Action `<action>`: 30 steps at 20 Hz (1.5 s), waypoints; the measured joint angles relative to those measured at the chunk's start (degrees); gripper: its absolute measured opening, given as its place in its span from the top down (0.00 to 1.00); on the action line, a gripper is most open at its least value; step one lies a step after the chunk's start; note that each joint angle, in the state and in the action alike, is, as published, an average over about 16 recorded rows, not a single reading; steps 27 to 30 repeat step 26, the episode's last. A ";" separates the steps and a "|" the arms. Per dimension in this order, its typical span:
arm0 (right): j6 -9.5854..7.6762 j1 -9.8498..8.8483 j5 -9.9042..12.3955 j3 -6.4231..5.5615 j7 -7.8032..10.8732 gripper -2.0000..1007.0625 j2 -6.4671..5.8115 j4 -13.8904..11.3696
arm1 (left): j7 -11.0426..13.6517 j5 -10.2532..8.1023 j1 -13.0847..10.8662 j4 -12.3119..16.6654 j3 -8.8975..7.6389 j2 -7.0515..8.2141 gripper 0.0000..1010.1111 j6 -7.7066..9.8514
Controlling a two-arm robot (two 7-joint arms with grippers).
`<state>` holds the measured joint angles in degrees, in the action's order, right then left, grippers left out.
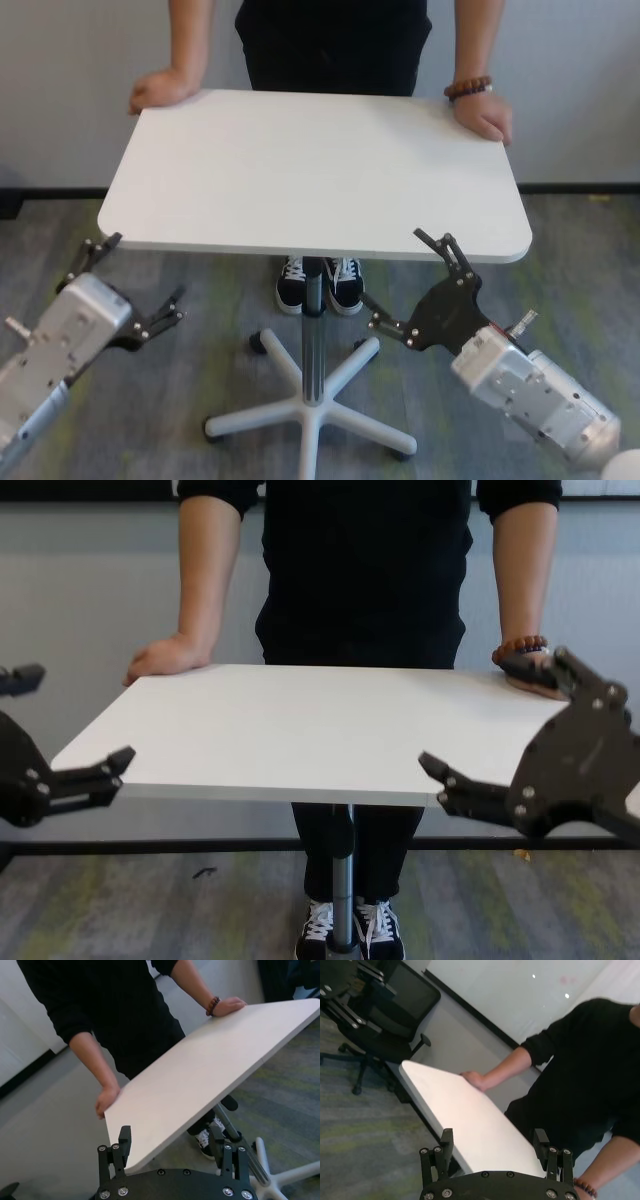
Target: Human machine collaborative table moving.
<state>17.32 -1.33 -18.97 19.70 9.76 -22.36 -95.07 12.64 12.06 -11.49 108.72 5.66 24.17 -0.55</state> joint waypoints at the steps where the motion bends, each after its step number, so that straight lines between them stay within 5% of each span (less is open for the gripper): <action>1: -0.31 -0.58 -0.22 -0.09 -0.15 0.01 -0.08 -0.94 | -0.01 0.30 -0.48 0.53 -0.13 0.17 0.01 -0.25; 9: -2.07 -2.64 -1.53 -0.47 -0.68 0.01 -0.06 -4.35 | 0.46 1.30 -1.35 1.78 -0.56 0.67 0.01 -1.30; 30: -2.52 -2.43 -1.91 -0.45 -0.72 0.01 0.16 -3.99 | 0.58 1.45 -0.84 1.21 -0.34 0.65 0.01 -1.31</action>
